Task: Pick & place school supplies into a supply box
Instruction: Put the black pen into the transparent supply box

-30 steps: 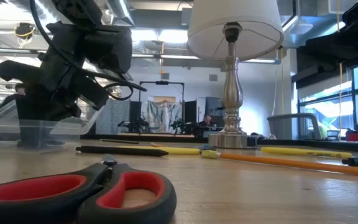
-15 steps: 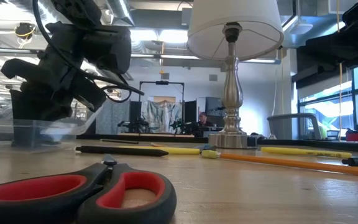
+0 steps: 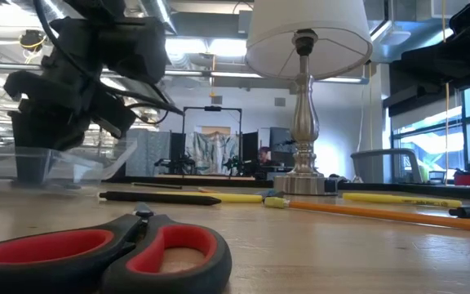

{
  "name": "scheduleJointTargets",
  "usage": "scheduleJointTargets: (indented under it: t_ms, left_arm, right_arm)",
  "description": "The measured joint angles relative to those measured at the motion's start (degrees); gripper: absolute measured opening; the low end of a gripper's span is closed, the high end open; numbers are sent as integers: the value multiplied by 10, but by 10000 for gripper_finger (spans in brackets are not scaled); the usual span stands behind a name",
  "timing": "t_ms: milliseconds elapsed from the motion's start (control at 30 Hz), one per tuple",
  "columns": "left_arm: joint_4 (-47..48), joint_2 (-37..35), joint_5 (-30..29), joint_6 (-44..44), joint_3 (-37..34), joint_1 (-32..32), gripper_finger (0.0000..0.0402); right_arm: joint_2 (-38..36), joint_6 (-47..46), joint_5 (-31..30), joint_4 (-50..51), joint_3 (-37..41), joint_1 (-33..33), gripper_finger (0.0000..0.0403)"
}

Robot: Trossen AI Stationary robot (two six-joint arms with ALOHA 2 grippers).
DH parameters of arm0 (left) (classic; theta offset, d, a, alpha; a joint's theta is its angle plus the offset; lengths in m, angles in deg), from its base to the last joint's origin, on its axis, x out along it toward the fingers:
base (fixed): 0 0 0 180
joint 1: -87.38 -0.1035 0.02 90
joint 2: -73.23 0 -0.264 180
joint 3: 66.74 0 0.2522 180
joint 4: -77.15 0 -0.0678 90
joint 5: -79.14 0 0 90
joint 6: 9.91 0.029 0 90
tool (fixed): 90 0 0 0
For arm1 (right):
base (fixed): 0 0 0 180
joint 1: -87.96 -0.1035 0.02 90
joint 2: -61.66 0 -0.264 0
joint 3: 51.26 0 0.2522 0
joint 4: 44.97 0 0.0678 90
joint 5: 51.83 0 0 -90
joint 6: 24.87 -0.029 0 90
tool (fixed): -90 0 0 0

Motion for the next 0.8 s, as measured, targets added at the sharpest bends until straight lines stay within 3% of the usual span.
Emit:
scheduleJointTargets:
  t_ms: [300,633,800]
  left_arm:
    - [2,-39,-97,-59,1,36,118]
    - [11,-131,-175,-125,6,47,116]
    - [-71,-168,-241,-47,43,57,119]
  right_arm:
    - [0,0,0,0,0,0,119]
    - [0,1,0,0,0,0,120]
    - [0,1,0,0,0,0,120]
